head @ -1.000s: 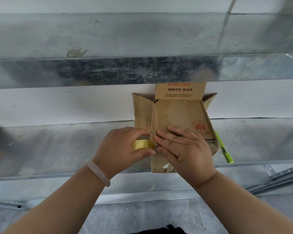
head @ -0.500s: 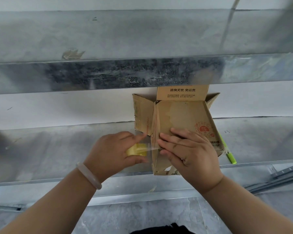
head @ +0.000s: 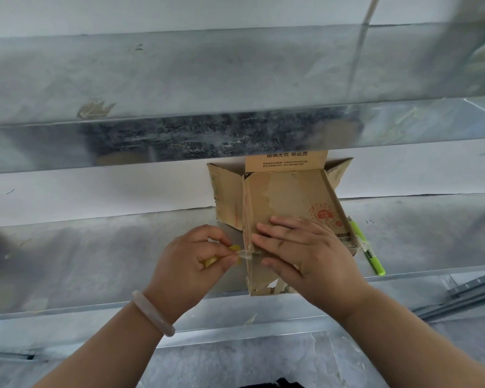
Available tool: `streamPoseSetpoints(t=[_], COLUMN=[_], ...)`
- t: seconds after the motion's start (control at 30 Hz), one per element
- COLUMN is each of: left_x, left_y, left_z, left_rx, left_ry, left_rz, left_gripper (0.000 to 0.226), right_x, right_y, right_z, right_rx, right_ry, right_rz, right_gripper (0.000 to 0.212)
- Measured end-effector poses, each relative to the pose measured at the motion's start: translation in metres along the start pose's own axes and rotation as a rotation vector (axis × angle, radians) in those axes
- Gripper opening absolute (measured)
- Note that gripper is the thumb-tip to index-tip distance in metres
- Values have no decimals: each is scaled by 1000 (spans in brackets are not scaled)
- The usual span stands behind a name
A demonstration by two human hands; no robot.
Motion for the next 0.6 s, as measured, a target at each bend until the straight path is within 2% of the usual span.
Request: streamPoseSetpoints(t=[0.03, 0.07, 0.1, 0.17, 0.2, 0.23, 0.3, 0.37, 0.4, 0.47, 0.57, 0.6], left_x=[0, 0, -1, -2, -4, -5, -8, -10, -11, -12, -13, -13], left_y=[-1, -1, -1, -1, -1, -2, -3, -2, -2, 0, 0, 0], left_z=[2, 4, 6, 8, 8, 8, 9, 9, 9, 10, 10, 9], left_rx=[-2, -9, -25, -55, -54, -47, -44, -34, -27, -26, -23, -23], left_ry=[1, 2, 8, 28, 37, 40, 43, 55, 58, 64, 68, 65], left_rz=[-5, -12, -18, -20, -16, -11, -10, -16, -16, -13, -9, -10], left_gripper=[25, 26, 26, 25, 24, 23, 23, 24, 24, 25, 25, 26], right_x=[-1, -3, -7, -25, -36, -46, -70, -92, -101, -112, -118, -118], right_y=[12, 28, 44, 69, 73, 72, 57, 37, 30, 21, 16, 14], right_z=[0, 0, 3, 34, 58, 85, 130, 155, 162, 166, 162, 160], right_rx=[67, 120, 165, 239, 230, 149, -56, -194, -244, -286, -216, -180], right_ry=[-29, -70, -138, -406, -600, -805, -1112, -1238, -1253, -1266, -1335, -1342], right_rz=[4, 79, 223, 556, 622, 555, 205, -64, -126, -160, -45, -14], right_gripper=[38, 39, 38, 33, 33, 34, 43, 48, 47, 35, 3, 5])
Point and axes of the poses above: each hand's wrist, its own x-axis towards the middle knuckle, its own y-axis out of the back of the hand, z = x × y, the point moved 2 cm from there along x, towards the middle knuckle, and after that the axes turned 12 degrees about x, right-handed, at the moved point
